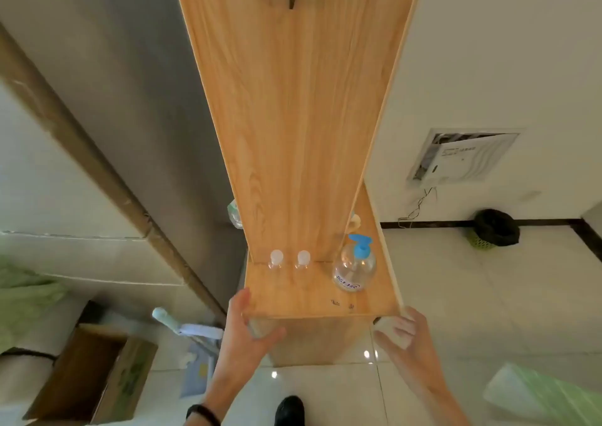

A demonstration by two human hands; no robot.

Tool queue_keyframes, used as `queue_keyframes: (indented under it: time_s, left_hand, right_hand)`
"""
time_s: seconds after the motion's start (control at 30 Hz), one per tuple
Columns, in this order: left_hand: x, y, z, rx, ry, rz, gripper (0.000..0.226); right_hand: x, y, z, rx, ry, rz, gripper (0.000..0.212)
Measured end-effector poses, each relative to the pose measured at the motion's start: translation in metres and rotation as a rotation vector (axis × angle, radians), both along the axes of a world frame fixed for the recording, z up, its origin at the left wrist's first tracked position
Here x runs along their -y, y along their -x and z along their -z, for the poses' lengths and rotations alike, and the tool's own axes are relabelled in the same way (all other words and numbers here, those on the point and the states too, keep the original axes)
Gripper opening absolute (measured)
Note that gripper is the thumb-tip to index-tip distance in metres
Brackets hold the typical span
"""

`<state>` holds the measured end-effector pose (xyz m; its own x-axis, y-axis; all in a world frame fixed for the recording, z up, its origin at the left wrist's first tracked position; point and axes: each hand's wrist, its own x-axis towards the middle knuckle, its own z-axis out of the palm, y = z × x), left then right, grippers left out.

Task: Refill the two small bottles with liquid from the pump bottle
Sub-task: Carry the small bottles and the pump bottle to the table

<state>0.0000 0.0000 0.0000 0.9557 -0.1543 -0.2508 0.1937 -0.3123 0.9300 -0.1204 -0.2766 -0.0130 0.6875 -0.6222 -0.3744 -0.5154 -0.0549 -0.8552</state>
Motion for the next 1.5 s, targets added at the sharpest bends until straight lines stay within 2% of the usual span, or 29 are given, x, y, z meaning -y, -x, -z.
queue_keyframes:
  time_s: [0.1,0.2,0.33,0.63,0.77,0.97,1.1,1.27,1.37,1.5]
  left_hand:
    - [0.016,-0.032,-0.010,-0.001,0.091,0.078,0.113]
    - [0.029,-0.050,-0.004,0.020,0.037,0.125,0.115]
    - [0.040,-0.064,-0.003,0.064,-0.002,0.142,0.100]
    - [0.066,-0.079,-0.001,0.077,-0.060,0.159,0.068]
    - [0.070,-0.087,-0.004,0.086,-0.103,0.239,0.063]
    - [0.093,-0.082,-0.008,-0.003,-0.112,0.364,0.050]
    - [0.104,-0.074,-0.010,-0.029,-0.047,0.297,0.039]
    - [0.107,-0.072,-0.011,-0.081,-0.026,0.244,0.033]
    - [0.104,-0.069,-0.010,-0.095,-0.014,0.203,0.025]
    - [0.094,-0.060,-0.013,-0.135,-0.026,0.182,0.034]
  right_hand:
    - [-0.006,-0.031,-0.006,0.051,0.033,-0.053,0.106]
    - [-0.011,-0.049,-0.007,-0.016,0.162,-0.104,0.117]
    - [-0.005,-0.072,-0.012,0.001,0.186,-0.137,0.124]
    - [0.002,-0.110,-0.018,0.112,0.096,-0.192,0.115]
    - [0.003,-0.120,-0.024,0.121,0.053,-0.237,0.127]
    - [0.002,-0.120,-0.022,0.125,0.138,-0.236,0.115]
    - [0.002,-0.121,-0.026,0.155,0.150,-0.231,0.105]
    - [0.006,-0.120,-0.025,0.166,0.131,-0.253,0.103]
    - [0.010,-0.119,-0.025,0.174,0.103,-0.271,0.085]
    - [0.016,-0.119,-0.026,0.179,0.065,-0.285,0.077]
